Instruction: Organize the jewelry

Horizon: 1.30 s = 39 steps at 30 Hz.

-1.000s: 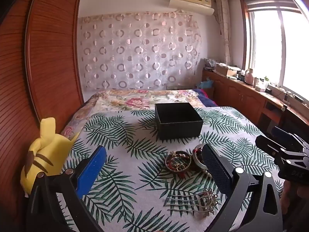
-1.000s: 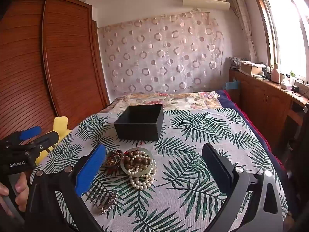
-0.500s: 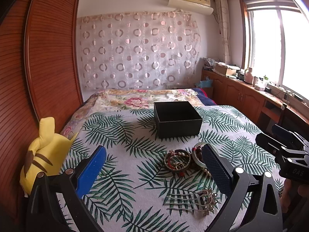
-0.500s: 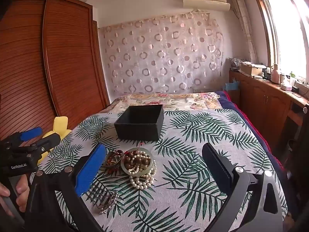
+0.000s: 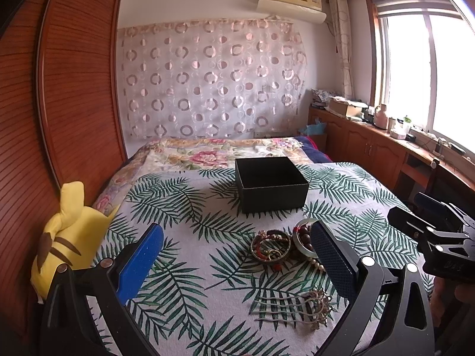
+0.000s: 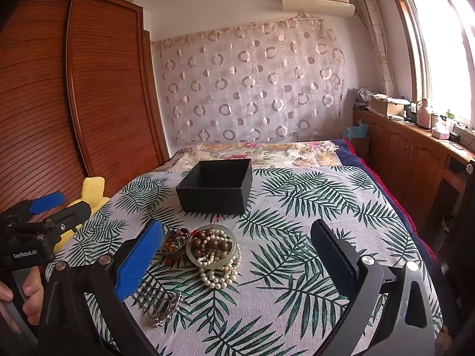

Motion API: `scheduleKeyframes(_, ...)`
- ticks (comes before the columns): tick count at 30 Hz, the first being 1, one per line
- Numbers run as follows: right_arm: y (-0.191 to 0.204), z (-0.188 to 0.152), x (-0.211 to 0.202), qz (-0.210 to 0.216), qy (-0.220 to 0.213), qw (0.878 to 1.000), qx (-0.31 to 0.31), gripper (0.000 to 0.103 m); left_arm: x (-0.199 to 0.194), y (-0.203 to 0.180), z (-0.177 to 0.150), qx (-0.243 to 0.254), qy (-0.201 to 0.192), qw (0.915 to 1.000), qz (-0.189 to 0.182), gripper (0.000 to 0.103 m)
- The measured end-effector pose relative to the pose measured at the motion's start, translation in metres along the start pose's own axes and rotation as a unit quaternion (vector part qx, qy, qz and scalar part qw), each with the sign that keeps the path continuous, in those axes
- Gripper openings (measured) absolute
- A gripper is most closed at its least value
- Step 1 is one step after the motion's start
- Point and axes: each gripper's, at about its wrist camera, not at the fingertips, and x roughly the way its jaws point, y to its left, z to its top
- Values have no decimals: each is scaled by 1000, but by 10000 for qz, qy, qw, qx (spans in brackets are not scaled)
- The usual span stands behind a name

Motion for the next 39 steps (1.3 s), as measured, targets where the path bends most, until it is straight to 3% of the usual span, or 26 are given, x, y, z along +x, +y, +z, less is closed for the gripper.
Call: scheduleKeyframes(39,1,0,0,-3,-4,10000,-20,101,0,0,0,55,-61,10000,-47,96)
